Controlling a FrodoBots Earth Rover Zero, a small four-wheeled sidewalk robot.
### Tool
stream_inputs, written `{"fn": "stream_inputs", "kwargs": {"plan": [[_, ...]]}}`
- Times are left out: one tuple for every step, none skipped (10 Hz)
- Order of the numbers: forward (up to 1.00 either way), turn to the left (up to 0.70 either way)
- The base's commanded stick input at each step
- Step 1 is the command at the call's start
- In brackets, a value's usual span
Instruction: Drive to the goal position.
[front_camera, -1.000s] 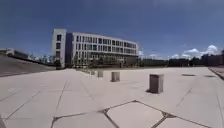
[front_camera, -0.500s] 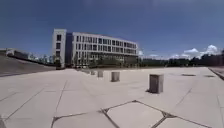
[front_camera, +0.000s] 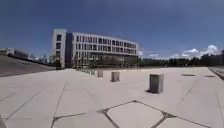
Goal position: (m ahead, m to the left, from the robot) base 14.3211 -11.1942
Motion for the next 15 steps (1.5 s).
{"fn": "stream_inputs", "kwargs": {"plan": [[0.05, 0.00], [0.05, 0.00], [0.05, 0.00], [0.05, 0.00], [0.05, 0.00], [0.05, 0.00], [0.05, 0.00], [0.05, 0.00], [0.05, 0.00], [0.05, 0.00], [0.05, 0.00], [0.05, 0.00], [0.05, 0.00], [0.05, 0.00], [0.05, 0.00]]}}
